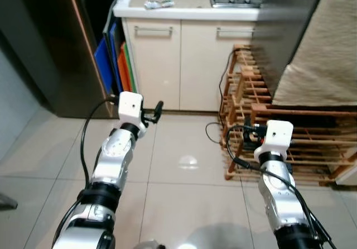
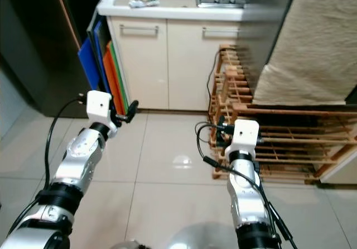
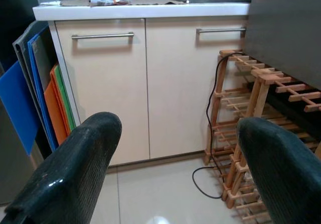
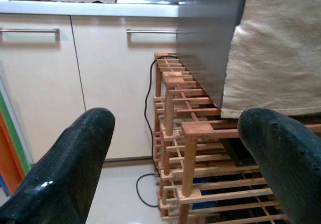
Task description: Restocking fridge
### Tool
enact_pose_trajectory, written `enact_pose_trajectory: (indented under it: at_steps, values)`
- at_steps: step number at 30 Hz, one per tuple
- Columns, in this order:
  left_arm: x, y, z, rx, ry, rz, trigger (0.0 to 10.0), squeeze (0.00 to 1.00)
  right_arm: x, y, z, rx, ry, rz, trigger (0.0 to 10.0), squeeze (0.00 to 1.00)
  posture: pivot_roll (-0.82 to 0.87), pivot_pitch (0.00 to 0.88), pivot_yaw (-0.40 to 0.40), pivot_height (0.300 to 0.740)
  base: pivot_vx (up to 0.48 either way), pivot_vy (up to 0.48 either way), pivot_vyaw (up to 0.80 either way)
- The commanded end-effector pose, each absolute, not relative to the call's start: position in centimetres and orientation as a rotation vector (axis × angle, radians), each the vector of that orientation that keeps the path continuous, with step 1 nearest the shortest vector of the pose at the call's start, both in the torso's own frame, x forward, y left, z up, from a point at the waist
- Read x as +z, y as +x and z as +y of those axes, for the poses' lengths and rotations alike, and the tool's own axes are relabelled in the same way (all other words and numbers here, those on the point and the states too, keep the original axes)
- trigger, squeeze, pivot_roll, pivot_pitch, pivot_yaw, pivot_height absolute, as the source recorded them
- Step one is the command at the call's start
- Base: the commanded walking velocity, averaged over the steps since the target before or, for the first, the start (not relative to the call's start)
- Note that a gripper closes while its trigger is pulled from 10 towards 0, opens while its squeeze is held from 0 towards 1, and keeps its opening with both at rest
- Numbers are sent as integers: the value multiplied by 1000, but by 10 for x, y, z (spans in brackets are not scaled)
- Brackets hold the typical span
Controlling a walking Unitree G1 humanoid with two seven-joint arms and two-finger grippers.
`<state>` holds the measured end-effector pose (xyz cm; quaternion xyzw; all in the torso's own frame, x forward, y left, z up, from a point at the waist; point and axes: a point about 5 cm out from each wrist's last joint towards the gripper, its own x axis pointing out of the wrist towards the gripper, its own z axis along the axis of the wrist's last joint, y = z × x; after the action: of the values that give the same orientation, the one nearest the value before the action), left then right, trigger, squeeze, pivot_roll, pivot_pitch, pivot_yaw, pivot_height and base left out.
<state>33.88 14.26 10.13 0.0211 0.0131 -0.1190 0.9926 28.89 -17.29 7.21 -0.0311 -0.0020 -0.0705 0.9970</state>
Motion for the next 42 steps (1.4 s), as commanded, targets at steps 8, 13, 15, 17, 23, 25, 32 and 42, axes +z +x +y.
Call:
enact_pose_trajectory:
  at_steps: [8,13,15,17,23,25,32,42]
  values:
    - [105,338,145,-227,6,-3,10000,0,76,295,-172,-128,-86,-20,10000,0,-61,0,29,740,428,0,0]
    - [107,338,143,-248,4,-14,10000,0,76,298,-169,-108,-80,-10,10000,0,-61,0,26,740,425,0,-335]
    - [107,338,142,-255,-30,-11,10000,0,76,298,-169,-107,-87,-11,10000,0,-61,0,26,740,428,0,-550]
    - [108,339,141,-260,-41,-11,10000,0,76,298,-169,-110,-86,-9,10000,0,-65,0,25,740,426,0,-553]
    - [113,342,134,-308,-23,-35,10000,0,80,302,-171,-120,-84,-25,10000,0,-74,0,36,740,428,0,-547]
    - [113,343,134,-317,-14,-35,10000,0,81,302,-171,-121,-87,-30,10000,0,-75,0,36,740,428,0,-538]
    - [109,341,134,-368,31,-19,10000,0,85,299,-173,-140,-82,-65,10000,0,-82,0,39,740,362,36,-524]
    - [107,343,134,-361,116,-7,10000,0,84,294,-176,-164,-77,-71,10000,0,-90,0,39,740,0,0,-534]
